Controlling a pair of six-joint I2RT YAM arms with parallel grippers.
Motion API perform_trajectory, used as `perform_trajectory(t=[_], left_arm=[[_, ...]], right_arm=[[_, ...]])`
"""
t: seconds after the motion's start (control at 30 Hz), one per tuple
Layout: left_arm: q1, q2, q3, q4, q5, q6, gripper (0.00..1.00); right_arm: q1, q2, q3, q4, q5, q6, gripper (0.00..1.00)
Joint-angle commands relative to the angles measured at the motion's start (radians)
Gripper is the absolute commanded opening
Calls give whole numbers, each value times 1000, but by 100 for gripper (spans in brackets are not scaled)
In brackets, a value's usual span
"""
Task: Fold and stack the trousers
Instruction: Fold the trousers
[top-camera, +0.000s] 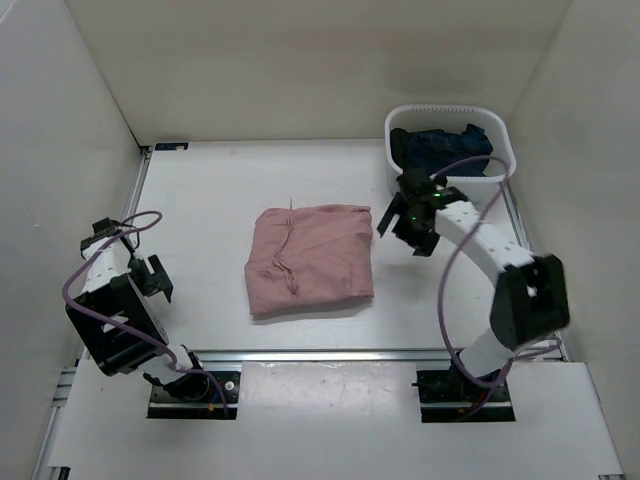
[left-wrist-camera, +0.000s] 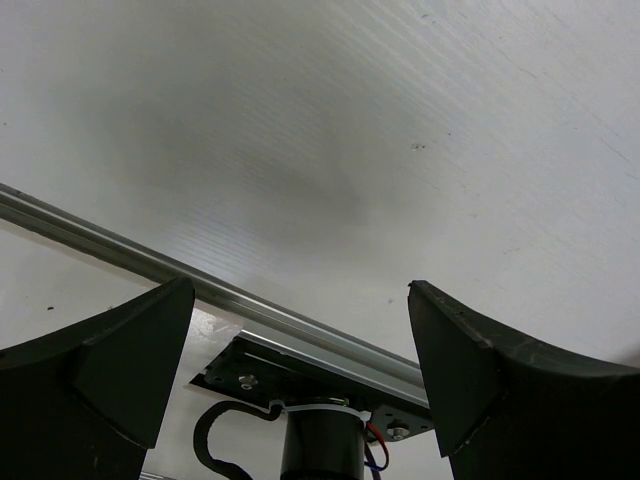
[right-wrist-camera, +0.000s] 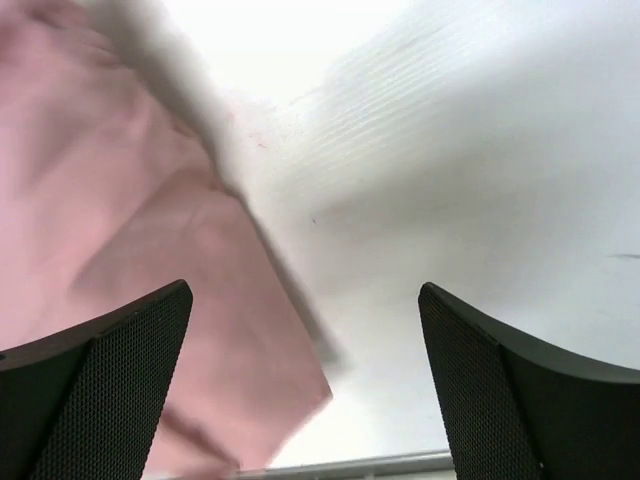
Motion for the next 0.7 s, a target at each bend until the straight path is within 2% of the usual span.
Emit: perform_trajectory(t=[0.0,0.03,0.2,0.23,0.37,0.5,0.67], left_arm=[[2,-55,-3,27,-2,-1,100],[2,-55,-3,36,-2,-1,100],[2,-45,18,36,7,-1,100],[2,-45,27,36,7,-1,100],[2,-45,37,36,7,-1,100],[2,-35,46,36,-2,-1,100],[2,-35,46,36,-2,-1,100]], right_arm=[[-68,-191,26,-146,-1,-128,99],[-109,-237,39,-228,-16,-152,99],[-198,-383,71,-418,120,-250,99],[-212,-432,71,-432,169,-260,99],[-290,-524,48,-462,191,-310,99],[-342,-554,48,-472,191,-340,99],[-352,-563,57,-472,200,-350,99]])
